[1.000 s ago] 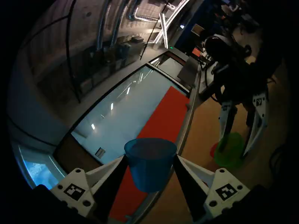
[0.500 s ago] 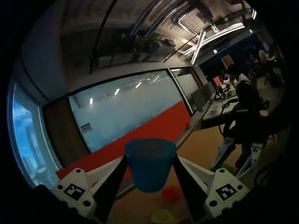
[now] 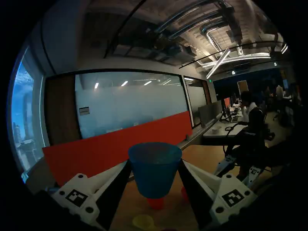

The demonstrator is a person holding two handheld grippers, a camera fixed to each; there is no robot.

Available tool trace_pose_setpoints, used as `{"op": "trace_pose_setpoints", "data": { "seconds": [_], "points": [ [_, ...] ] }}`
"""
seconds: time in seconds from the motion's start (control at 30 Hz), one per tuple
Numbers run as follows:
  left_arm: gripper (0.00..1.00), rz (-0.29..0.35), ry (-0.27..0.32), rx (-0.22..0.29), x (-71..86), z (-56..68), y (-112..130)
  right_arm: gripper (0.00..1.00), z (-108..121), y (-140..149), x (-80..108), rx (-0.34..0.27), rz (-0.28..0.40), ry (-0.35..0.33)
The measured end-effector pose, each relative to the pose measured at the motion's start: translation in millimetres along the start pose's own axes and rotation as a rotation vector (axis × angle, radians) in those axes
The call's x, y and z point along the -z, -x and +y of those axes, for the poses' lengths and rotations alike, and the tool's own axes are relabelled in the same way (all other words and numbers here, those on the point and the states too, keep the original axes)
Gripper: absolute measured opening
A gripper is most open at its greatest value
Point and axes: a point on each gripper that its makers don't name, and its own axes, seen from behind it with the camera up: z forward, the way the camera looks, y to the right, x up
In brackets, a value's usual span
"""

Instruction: Pour water

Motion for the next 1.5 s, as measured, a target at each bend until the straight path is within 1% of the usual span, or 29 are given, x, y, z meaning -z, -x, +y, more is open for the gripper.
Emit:
{"op": "trace_pose_setpoints", "data": {
  "seconds": [0.17, 0.27, 0.37, 0.47, 0.6, 0.87, 0.97, 1.17, 1.37, 1.5],
  "points": [
    [0.85, -0.056, -0.001, 0.006, 2.4, 0.6, 20.7, 0.9, 4.4, 1.2, 4.9, -0.001, -0.012, 0.011],
    [0.85, -0.095, 0.011, 0.017, 3.9, 2.2, 35.7, 0.9, 9.0, 1.8, 9.2, -0.002, -0.024, 0.022],
    [0.85, -0.13, 0.026, 0.039, 6.3, 5.5, 50.5, 0.9, 12.8, 3.6, 14.3, -0.002, -0.039, 0.026],
    [0.85, -0.161, 0.052, 0.064, 9.6, 13.4, 64.4, 0.9, 17.5, 8.5, 19.9, 0.001, -0.065, 0.03],
    [0.85, -0.216, 0.092, 0.084, 14.0, 28.3, 84.2, 0.9, 23.7, 19.9, 28.7, -0.001, -0.113, 0.031],
    [0.85, -0.297, 0.14, 0.072, 16.9, 50.7, 116.6, 0.9, 35.2, 35.3, 43.3, -0.005, -0.192, 0.045],
    [0.85, -0.317, 0.155, 0.076, 16.6, 57.2, 124.0, 0.9, 37.3, 40.4, 47.8, -0.001, -0.226, 0.047],
    [0.85, -0.356, 0.18, 0.068, 15.2, 69.5, 138.0, 0.9, 42.2, 50.0, 54.0, 0.012, -0.277, 0.056],
    [0.85, -0.394, 0.209, 0.061, 14.3, 83.9, 152.0, 0.9, 46.6, 57.4, 59.0, 0.007, -0.305, 0.064],
    [0.85, -0.422, 0.222, 0.069, 14.2, 91.8, 163.5, 0.9, 48.6, 60.6, 61.0, 0.002, -0.317, 0.065]
  ]
}}
